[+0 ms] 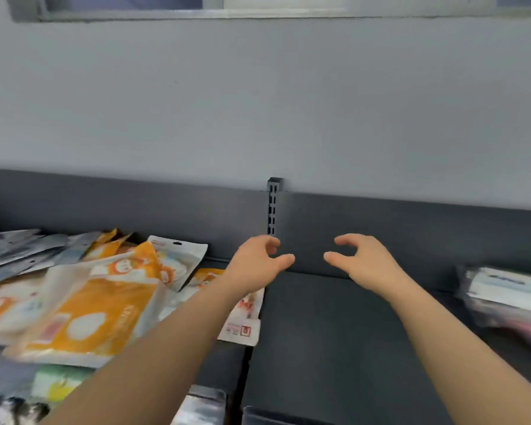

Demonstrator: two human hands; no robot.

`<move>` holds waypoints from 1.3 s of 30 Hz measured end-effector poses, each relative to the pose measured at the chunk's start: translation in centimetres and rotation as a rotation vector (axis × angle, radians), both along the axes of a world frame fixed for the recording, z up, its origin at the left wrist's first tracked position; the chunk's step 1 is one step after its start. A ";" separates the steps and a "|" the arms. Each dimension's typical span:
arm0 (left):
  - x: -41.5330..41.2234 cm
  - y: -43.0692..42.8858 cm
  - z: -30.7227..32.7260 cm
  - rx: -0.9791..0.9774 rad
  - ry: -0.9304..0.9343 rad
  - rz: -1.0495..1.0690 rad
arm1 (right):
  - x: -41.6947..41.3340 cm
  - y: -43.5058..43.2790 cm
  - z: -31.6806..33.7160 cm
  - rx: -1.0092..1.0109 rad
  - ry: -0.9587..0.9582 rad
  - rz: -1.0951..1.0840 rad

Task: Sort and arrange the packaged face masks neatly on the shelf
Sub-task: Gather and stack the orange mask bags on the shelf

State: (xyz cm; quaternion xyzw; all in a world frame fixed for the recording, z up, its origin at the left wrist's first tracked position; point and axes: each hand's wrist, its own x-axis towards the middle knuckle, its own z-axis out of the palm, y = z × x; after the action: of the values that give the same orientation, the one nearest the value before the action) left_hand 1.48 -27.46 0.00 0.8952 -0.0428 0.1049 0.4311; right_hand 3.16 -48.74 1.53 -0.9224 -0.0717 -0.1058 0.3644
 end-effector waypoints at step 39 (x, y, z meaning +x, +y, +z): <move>-1.0 27.0 -4.5 -0.113 0.141 0.154 | -3.8 24.7 -5.4 0.299 0.398 -0.028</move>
State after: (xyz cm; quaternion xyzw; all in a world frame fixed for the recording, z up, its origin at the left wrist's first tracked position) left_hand 0.45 -0.49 -4.54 0.8752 0.0628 0.0766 0.4736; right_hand -0.64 -23.99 -3.90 -0.8619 0.0309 0.0636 0.5022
